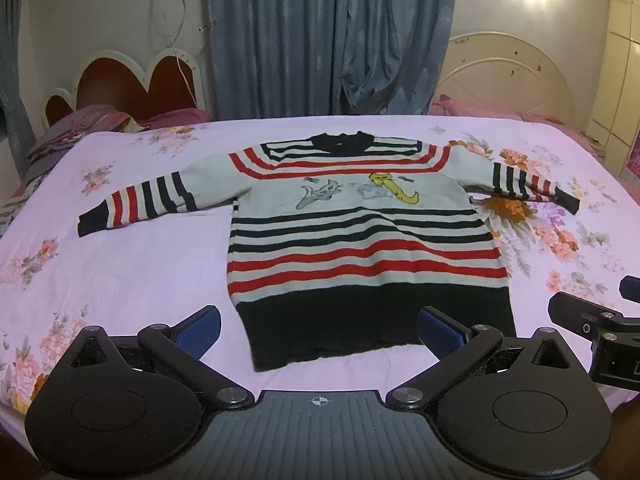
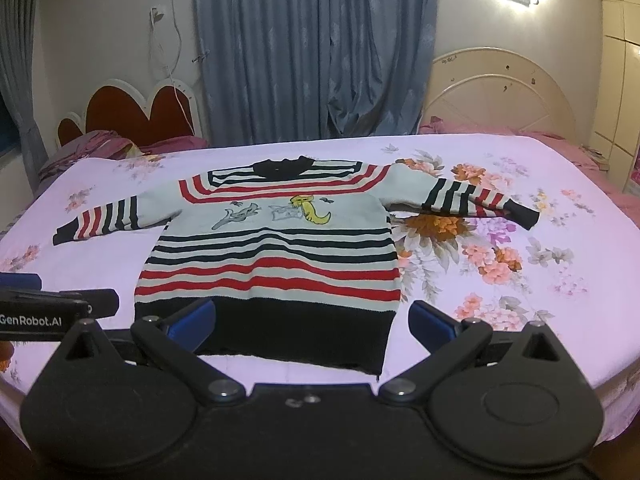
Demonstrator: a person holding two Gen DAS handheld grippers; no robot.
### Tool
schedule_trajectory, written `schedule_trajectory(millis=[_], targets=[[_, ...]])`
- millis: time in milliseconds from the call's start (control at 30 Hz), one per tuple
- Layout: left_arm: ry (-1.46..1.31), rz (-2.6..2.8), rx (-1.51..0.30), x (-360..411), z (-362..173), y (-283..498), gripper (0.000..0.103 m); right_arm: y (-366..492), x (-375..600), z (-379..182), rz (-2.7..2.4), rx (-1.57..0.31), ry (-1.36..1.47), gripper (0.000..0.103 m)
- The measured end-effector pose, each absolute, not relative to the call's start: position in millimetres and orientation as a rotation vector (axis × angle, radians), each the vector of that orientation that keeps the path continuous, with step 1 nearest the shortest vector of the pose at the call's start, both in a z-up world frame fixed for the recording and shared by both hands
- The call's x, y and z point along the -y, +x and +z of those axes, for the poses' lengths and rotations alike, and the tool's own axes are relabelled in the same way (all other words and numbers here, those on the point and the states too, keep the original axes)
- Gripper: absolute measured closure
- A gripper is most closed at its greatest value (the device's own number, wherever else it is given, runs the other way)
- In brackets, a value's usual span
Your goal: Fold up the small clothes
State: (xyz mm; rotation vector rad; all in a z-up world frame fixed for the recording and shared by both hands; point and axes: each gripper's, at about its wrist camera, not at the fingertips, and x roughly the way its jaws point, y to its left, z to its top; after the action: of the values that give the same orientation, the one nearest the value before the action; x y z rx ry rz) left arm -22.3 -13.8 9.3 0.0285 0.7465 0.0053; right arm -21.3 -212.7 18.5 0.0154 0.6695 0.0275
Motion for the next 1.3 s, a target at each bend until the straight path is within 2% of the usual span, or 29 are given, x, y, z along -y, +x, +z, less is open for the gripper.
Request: schedule_trajectory(millis=[1300], targets=[[0.048,0.003,-0.742,28,11,-14,0.0,-15,230,15,0.009,-0.664,0.03,0.001]])
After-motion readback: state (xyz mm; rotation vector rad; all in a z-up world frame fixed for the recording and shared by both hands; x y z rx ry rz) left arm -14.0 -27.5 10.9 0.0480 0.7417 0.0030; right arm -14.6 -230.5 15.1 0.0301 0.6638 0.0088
